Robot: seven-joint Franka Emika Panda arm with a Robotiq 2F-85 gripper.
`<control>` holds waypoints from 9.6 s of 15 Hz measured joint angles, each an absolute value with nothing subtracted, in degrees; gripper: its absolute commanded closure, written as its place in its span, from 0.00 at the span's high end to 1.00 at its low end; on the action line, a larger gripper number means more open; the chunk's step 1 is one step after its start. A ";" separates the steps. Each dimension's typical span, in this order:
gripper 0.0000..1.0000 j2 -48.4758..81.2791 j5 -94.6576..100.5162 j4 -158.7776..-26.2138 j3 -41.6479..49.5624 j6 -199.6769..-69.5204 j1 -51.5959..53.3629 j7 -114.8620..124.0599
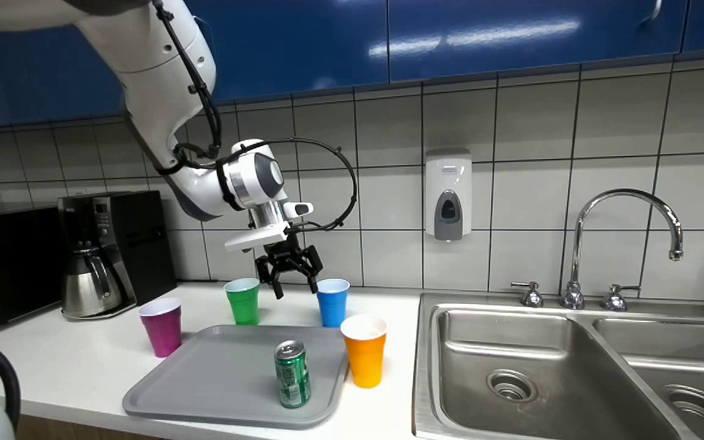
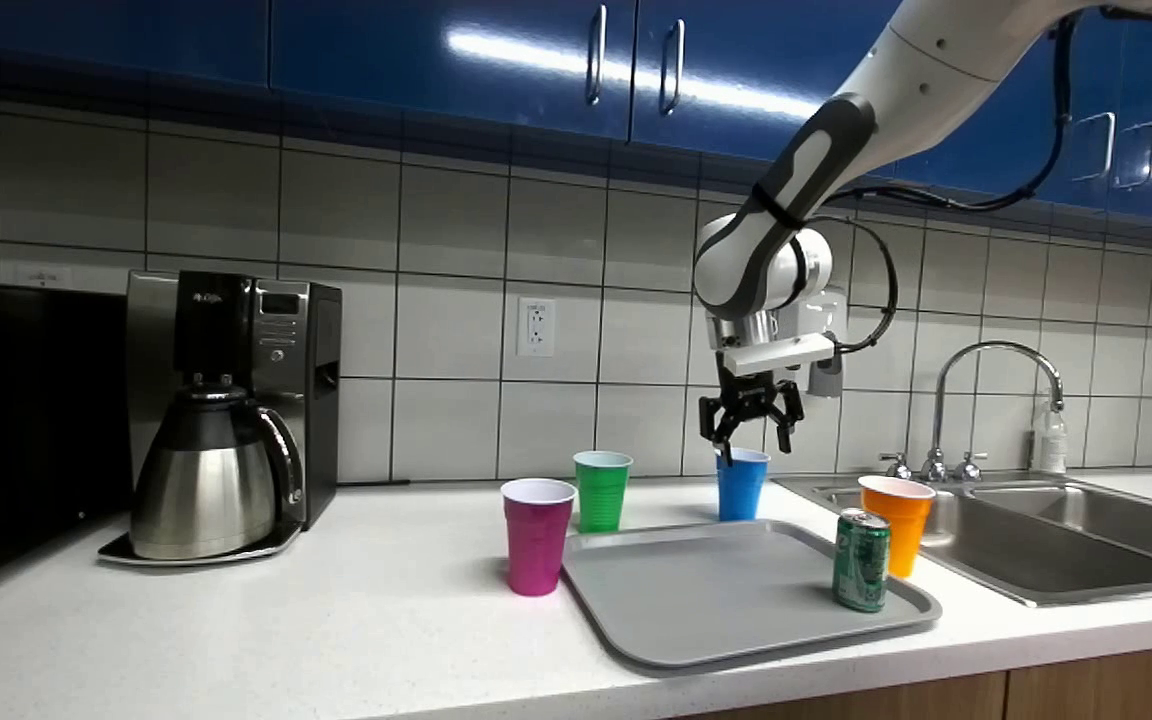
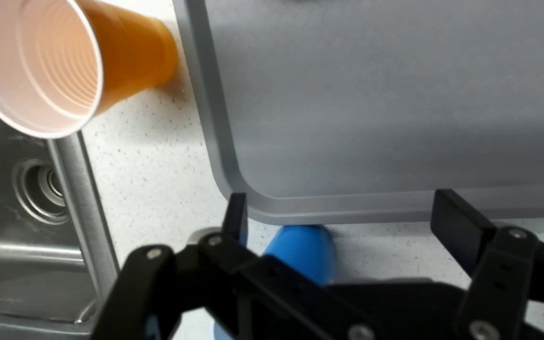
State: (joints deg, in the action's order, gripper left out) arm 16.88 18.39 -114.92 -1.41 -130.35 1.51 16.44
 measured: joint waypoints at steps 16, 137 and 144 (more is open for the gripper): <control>1.00 32.10 14.06 -94.87 0.78 -129.37 2.59 14.39; 1.00 13.48 14.48 -116.41 -1.74 -136.73 8.99 16.50; 1.00 15.16 14.48 -115.02 -1.74 -136.73 9.27 17.44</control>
State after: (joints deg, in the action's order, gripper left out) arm 15.16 14.48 -115.02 -1.74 -136.73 9.27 17.44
